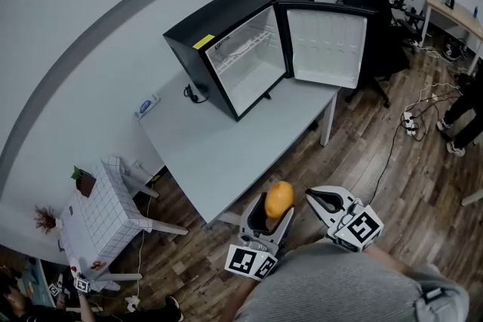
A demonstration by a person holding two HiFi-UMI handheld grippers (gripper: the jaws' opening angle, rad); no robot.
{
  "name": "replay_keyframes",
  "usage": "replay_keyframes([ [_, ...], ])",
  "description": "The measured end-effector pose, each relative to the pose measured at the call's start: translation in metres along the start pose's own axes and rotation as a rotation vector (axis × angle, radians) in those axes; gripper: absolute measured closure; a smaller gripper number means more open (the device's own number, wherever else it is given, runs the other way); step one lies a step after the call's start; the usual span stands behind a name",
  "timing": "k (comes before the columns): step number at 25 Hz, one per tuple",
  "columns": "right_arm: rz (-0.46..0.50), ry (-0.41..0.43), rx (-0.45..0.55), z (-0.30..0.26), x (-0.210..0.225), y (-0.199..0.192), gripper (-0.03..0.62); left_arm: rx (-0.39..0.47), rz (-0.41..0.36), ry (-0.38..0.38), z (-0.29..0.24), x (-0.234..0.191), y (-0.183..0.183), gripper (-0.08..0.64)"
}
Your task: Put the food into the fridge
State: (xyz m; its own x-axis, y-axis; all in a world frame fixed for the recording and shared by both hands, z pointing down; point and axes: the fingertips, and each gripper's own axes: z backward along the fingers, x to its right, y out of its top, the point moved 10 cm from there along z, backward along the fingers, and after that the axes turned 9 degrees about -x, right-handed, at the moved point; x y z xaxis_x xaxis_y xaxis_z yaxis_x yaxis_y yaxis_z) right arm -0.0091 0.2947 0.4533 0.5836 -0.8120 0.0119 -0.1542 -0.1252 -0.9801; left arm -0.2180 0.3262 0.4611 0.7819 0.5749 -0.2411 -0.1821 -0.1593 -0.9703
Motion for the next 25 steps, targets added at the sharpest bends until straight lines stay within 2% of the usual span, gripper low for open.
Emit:
replay_keyframes([
  [17, -0.048, 0.020, -0.043, -0.007, -0.006, -0.014, 0.580, -0.021, 0.027, -0.011, -0.001, -0.005, -0.008, 0.232],
  [25, -0.060, 0.011, -0.032, -0.018, 0.030, -0.009, 0.580, -0.016, 0.021, 0.012, -0.028, -0.014, -0.004, 0.232],
])
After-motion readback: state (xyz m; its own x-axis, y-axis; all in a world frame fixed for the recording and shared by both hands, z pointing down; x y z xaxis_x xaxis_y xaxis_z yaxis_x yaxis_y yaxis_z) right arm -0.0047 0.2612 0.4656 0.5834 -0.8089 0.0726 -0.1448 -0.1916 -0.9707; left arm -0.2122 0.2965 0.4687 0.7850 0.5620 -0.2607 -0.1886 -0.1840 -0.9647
